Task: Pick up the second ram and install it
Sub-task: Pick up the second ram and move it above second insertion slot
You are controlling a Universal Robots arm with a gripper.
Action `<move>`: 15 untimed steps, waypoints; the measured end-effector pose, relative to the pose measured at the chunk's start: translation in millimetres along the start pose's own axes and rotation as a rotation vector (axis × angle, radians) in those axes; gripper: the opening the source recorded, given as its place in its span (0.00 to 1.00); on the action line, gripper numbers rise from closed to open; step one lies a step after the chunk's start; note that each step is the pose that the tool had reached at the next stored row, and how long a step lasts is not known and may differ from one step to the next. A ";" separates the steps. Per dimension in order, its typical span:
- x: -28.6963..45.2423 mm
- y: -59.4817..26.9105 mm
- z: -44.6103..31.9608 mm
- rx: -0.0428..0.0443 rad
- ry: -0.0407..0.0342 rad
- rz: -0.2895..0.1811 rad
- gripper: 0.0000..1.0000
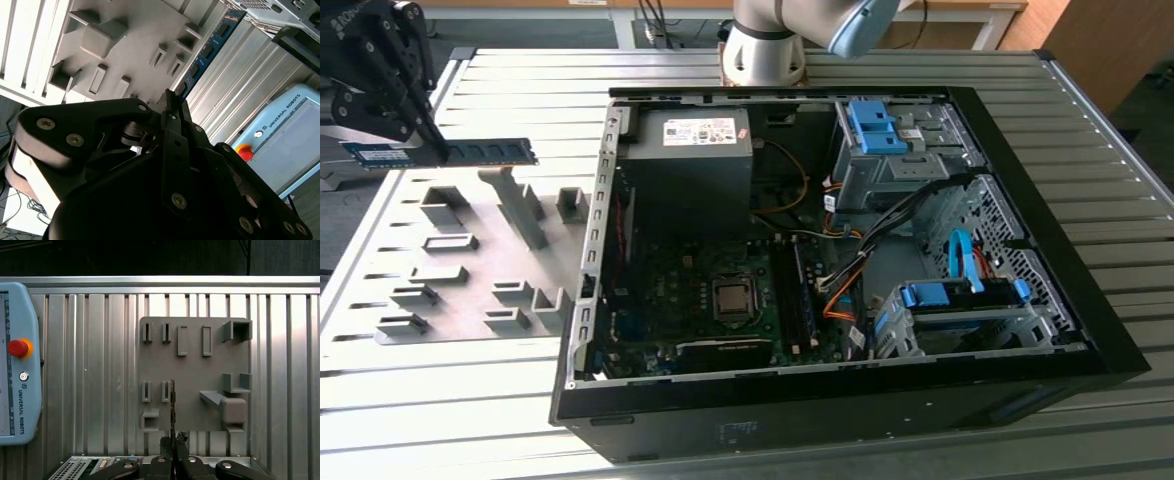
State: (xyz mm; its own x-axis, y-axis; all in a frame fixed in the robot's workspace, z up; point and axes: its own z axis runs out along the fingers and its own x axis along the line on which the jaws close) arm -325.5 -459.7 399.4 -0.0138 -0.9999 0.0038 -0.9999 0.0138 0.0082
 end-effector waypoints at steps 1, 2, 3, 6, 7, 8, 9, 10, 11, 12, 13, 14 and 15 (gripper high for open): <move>0.0 -0.4 0.0 0.0000 0.0000 0.000 0.15; 0.0 -0.8 0.0 0.0000 0.0000 0.000 0.15; 0.0 -1.3 -0.1 -0.0001 0.0001 0.000 0.15; 0.0 -2.8 0.0 0.0000 0.0000 0.000 0.15; -0.1 -3.1 0.0 0.0000 0.0000 0.000 0.15; 0.0 -3.5 0.0 0.0001 -0.0001 0.000 0.15; 0.0 -4.0 -0.1 0.0000 0.0000 0.000 0.15; -0.1 -4.4 0.0 0.0000 0.0000 0.000 0.15; -0.1 -4.7 0.0 0.0000 0.0000 0.000 0.15; -0.1 -5.1 -0.1 0.0000 0.0000 0.000 0.15; -0.1 -5.4 -0.1 -0.0001 0.0000 0.000 0.15; -0.1 -5.8 -0.1 -0.0001 0.0000 0.000 0.15; -0.1 -6.2 -0.1 0.0000 0.0000 0.000 0.15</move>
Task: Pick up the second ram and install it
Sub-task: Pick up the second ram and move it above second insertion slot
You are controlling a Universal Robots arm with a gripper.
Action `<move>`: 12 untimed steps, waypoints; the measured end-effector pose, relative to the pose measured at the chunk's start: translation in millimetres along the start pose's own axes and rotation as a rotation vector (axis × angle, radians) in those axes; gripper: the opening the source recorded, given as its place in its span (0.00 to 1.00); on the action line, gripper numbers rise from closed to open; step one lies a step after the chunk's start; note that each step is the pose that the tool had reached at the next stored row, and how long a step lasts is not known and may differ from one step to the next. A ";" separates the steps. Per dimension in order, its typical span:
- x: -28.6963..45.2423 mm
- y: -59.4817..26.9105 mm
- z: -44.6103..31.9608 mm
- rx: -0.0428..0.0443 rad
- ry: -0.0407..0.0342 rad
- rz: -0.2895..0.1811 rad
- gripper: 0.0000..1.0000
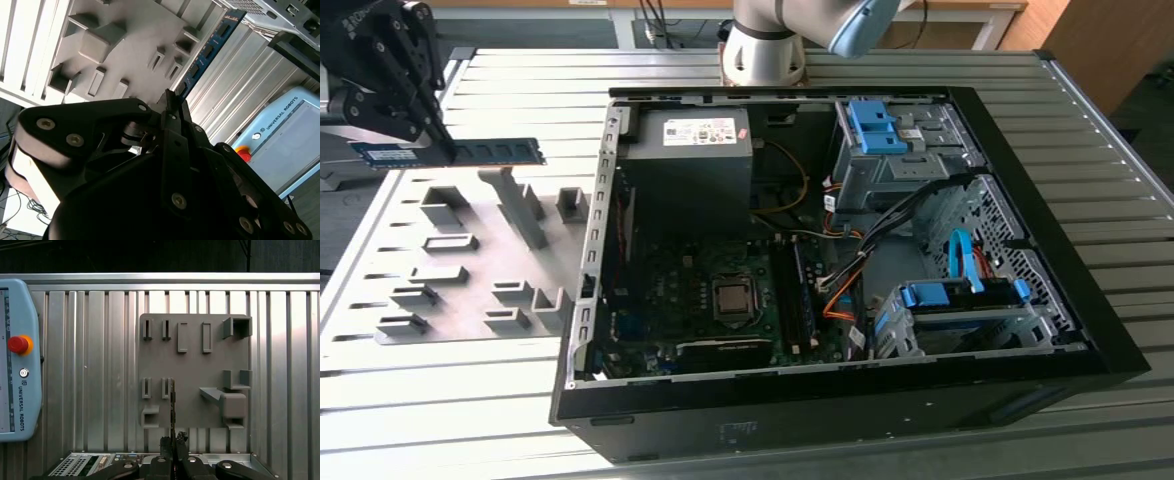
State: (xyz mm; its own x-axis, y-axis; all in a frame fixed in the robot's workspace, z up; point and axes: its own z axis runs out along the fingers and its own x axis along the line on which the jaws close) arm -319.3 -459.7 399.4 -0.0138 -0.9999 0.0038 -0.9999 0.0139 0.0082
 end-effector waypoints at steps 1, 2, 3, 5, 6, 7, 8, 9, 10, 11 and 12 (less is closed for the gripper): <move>0.0 -0.4 0.0 0.0000 0.0000 0.000 0.15; 0.0 -0.6 0.0 0.0000 0.0000 0.000 0.15; 0.0 -0.9 0.0 0.0000 0.0000 0.000 0.15; 0.0 -1.5 0.0 0.0000 0.0000 0.000 0.15; 0.0 -1.9 0.0 0.0000 0.0000 0.000 0.15; 0.0 -2.3 0.0 0.0000 0.0000 0.000 0.15; 0.0 -2.7 0.0 0.0000 0.0000 0.000 0.15; 0.0 -3.2 -0.1 -0.0001 0.0000 0.000 0.15; -0.1 -3.8 0.0 0.0000 0.0000 0.000 0.15; -0.1 -4.5 -0.1 0.0000 0.0000 0.000 0.15; -0.1 -5.3 -0.1 0.0000 0.0000 0.000 0.15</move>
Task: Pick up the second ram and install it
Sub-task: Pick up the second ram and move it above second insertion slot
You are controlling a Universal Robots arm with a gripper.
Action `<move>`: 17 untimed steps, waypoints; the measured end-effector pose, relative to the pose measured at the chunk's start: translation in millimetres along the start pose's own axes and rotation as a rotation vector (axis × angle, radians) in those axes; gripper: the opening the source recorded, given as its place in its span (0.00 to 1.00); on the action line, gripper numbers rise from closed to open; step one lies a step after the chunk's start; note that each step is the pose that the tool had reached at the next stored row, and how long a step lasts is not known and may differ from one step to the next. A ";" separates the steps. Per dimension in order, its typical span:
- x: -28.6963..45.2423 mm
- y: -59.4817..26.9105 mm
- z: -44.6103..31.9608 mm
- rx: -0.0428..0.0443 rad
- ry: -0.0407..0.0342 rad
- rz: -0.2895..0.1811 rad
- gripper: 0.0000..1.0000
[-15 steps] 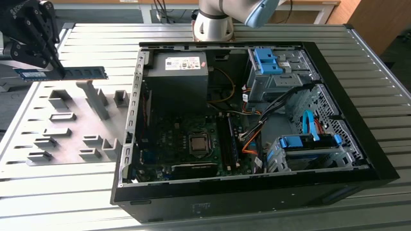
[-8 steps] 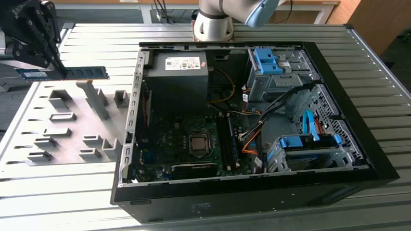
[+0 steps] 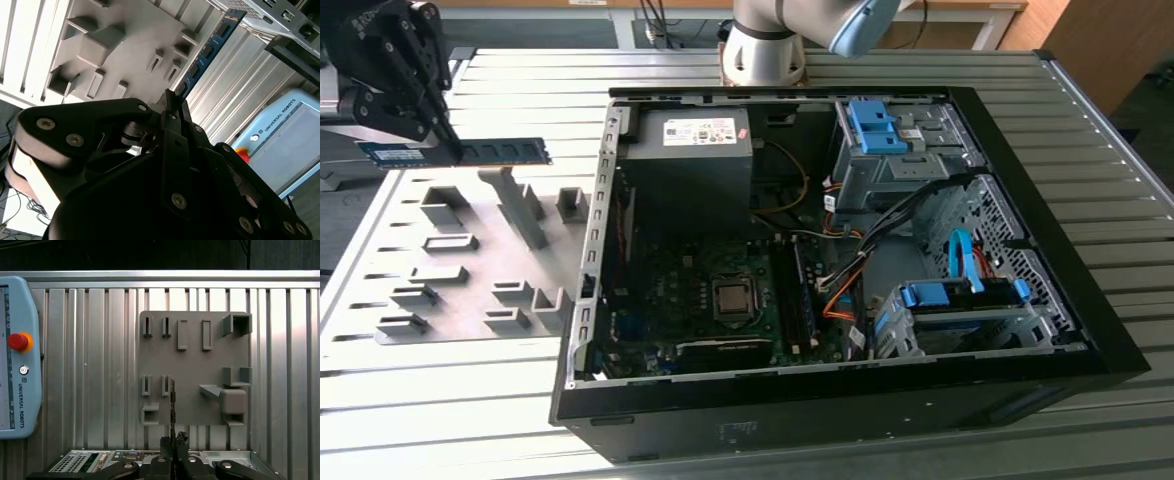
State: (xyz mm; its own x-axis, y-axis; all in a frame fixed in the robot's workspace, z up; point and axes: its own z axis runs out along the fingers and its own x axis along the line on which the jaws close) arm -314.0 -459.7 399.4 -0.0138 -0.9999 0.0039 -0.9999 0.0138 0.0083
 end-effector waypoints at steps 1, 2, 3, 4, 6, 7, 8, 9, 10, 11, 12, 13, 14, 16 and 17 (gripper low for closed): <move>0.0 -0.9 0.0 0.0000 0.0000 0.000 0.15; 0.0 -1.7 0.0 0.0000 0.0000 0.000 0.15; 0.0 -2.5 0.0 0.0001 -0.0001 0.000 0.15; 0.0 -3.3 0.0 0.0000 0.0000 0.000 0.15; -0.1 -4.8 0.0 0.0000 0.0000 0.000 0.15; -0.1 -5.6 0.0 0.0000 -0.0001 0.000 0.15; -0.1 -6.5 0.0 0.0001 0.0000 0.000 0.15; -0.1 -7.6 0.0 0.0000 0.0000 0.000 0.15; -0.1 -8.9 -0.1 0.0000 0.0000 0.000 0.15; -0.1 -10.3 -0.1 0.0000 0.0000 0.000 0.15; -0.2 -11.6 -0.1 0.0000 0.0000 0.000 0.15; -0.2 -12.8 -0.1 0.0000 0.0000 0.000 0.15; -0.2 -13.8 -0.1 0.0000 0.0000 0.000 0.15; -0.2 -16.3 -0.1 0.0000 -0.0001 0.000 0.15; -0.2 -17.3 -0.1 0.0000 0.0000 0.000 0.15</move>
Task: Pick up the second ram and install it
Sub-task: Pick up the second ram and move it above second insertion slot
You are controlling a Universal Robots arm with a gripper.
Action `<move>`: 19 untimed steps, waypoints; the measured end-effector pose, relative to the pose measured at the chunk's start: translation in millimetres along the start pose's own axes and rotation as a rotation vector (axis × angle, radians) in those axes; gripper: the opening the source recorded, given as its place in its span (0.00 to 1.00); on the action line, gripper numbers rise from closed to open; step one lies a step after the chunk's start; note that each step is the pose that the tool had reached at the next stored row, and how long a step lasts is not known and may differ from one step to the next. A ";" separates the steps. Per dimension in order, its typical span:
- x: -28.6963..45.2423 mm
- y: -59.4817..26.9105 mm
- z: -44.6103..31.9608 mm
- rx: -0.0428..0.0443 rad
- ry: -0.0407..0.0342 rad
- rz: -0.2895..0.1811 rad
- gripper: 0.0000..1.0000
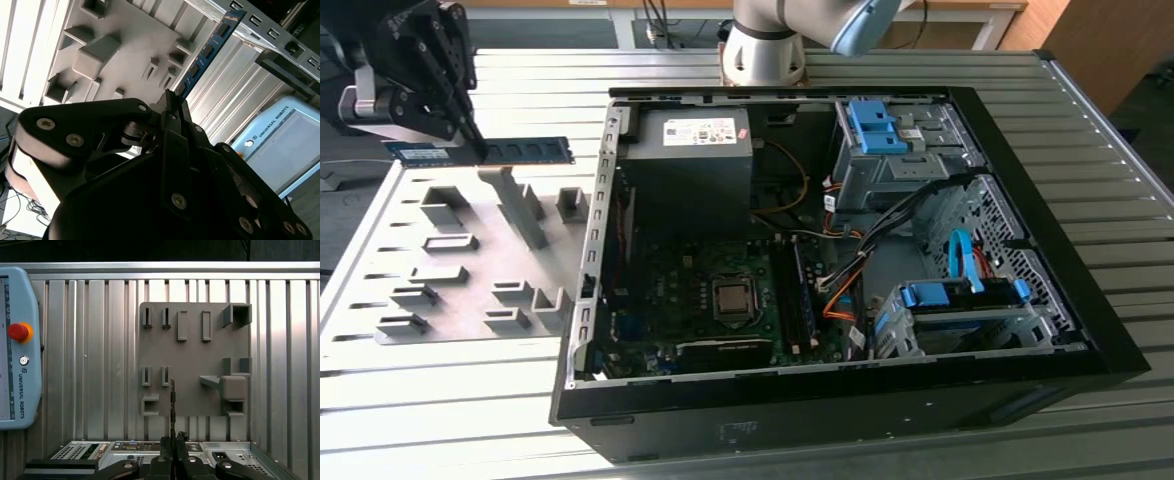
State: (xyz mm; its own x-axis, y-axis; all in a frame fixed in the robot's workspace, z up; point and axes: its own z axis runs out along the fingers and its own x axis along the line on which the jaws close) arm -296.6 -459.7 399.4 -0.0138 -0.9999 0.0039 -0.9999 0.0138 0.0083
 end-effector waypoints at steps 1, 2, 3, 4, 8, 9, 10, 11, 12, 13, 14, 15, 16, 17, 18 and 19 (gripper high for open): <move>0.0 -1.1 0.0 0.0000 0.0000 0.000 0.15; 0.0 -2.5 0.0 0.0000 0.0000 0.000 0.15; -0.1 -3.6 0.0 0.0000 0.0000 0.000 0.15; -0.1 -4.6 0.0 0.0000 0.0000 0.000 0.15; -0.1 -9.8 0.1 0.0001 -0.0001 0.000 0.15; -0.1 -11.6 0.1 0.0000 0.0000 0.000 0.15; -0.2 -13.2 0.0 0.0000 0.0000 0.000 0.15; -0.2 -14.6 0.1 0.0000 0.0000 0.000 0.15; -0.2 -16.1 0.1 0.0000 0.0000 0.000 0.15; -0.3 -17.8 0.1 0.0000 0.0000 0.000 0.15; -0.3 -19.5 0.1 0.0000 0.0000 0.000 0.15; -0.3 -21.2 0.1 0.0000 0.0000 0.000 0.15; -0.3 -22.9 0.1 0.0001 -0.0001 0.000 0.15; -0.4 -24.8 0.1 0.0000 0.0000 0.000 0.15; -0.4 -26.3 0.1 0.0000 0.0000 0.000 0.15; -0.4 -27.8 0.1 0.0000 0.0000 0.000 0.15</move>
State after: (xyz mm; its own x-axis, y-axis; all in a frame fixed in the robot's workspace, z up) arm -268.9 -459.7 399.0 -0.0138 -0.9999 0.0038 -0.9999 0.0138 0.0082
